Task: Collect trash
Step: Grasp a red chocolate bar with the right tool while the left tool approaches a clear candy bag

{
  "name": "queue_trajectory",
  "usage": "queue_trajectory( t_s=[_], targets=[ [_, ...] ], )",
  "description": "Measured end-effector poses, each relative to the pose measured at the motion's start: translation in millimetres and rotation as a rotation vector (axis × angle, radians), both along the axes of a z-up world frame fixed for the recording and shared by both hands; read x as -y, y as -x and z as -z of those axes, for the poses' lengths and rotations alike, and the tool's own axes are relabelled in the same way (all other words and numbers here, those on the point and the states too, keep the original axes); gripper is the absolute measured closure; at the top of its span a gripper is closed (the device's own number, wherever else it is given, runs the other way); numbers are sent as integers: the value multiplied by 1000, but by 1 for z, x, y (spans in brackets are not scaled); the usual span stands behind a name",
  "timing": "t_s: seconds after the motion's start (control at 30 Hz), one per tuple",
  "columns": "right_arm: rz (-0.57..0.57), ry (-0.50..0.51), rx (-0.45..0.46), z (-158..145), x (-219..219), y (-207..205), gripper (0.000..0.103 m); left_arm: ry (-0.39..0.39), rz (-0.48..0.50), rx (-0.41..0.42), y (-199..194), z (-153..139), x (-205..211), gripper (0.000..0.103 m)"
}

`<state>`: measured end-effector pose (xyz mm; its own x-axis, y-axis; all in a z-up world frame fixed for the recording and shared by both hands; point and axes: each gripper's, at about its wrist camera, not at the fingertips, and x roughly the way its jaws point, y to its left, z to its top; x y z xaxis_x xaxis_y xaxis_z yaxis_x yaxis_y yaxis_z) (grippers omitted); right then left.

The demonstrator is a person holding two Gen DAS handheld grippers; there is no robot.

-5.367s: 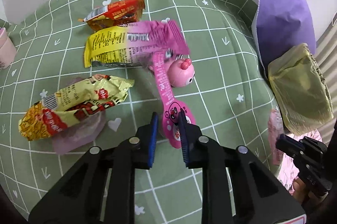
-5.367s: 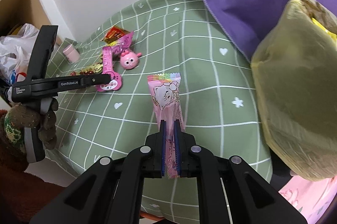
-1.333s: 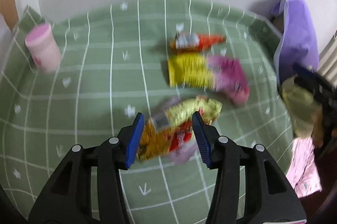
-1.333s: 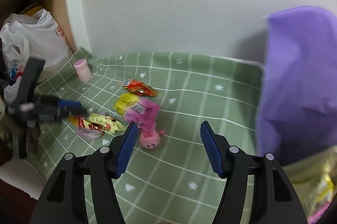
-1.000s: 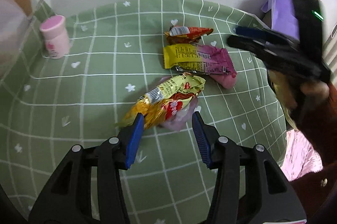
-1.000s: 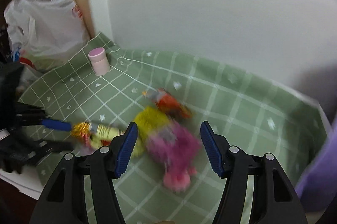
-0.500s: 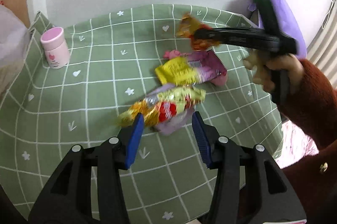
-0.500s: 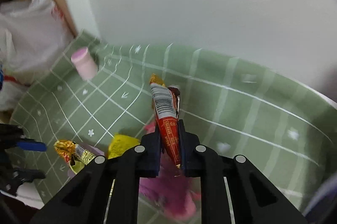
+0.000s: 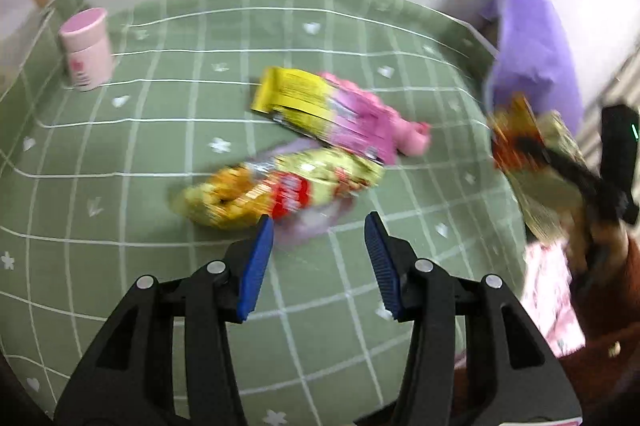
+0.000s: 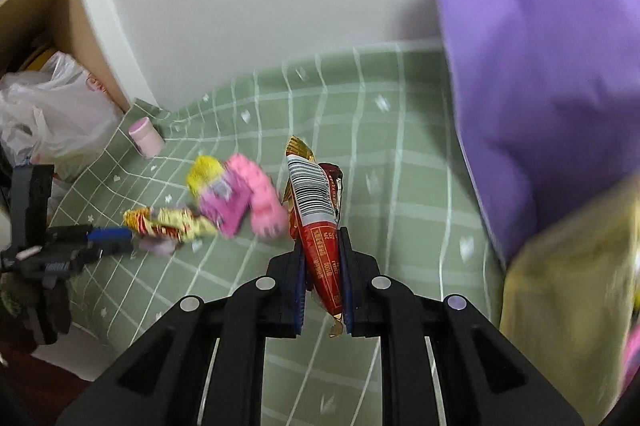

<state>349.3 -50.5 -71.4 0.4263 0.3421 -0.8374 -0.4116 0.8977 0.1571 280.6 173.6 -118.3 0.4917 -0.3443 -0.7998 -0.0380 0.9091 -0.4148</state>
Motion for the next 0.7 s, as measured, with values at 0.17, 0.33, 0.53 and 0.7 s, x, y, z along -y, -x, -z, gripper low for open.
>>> queue_trajectory(
  t_s=[0.17,0.33,0.53,0.7],
  targets=[
    [25,-11,-13,8,2,23,88,-57,-18,-55,-15,16,0,58],
    [-1,5,-13,8,-4,33,88,-111,-42,-78,-20,29,14,51],
    [38,-16,-39,13,6,35,88,-72,-146,-97,-9,33,9,54],
    [53,-31,-56,17,11,36,88,-24,-186,-136,-6,32,6,76]
  ],
)
